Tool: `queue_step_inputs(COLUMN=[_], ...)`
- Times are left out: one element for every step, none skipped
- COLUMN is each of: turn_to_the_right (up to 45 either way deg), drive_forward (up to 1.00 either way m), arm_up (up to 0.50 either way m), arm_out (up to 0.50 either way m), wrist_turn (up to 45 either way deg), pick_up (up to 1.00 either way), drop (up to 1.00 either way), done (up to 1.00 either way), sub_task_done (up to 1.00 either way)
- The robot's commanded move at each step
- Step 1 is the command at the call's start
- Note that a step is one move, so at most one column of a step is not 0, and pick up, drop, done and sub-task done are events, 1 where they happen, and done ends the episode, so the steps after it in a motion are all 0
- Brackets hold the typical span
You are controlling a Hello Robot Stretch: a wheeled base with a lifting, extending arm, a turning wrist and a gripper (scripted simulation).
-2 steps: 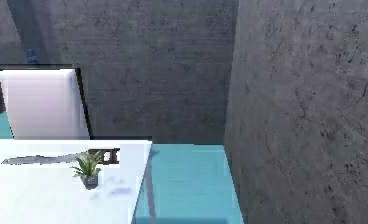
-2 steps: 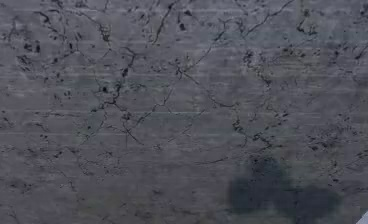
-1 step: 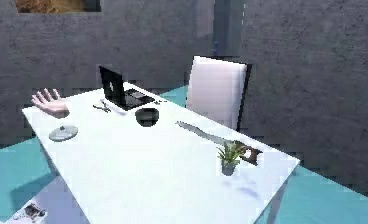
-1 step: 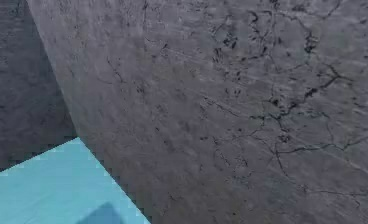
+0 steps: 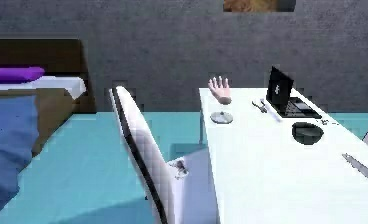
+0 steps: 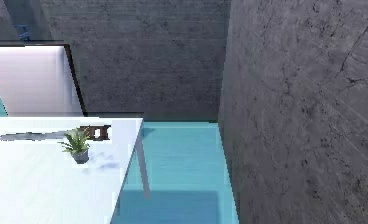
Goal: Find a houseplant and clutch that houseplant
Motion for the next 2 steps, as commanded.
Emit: queue_step_inputs(turn_to_the_right=[-27.0,0.0], drive_forward=[0.00,0.00], arm_up=[0.00,0.50], arm_out=[0.00,0.00], wrist_turn=[0.0,0.0], pick_up=[0.00,0.00], drop=[0.00,0.00], done=[0.00,0.00], sub_task_done=[0.00,0.00])
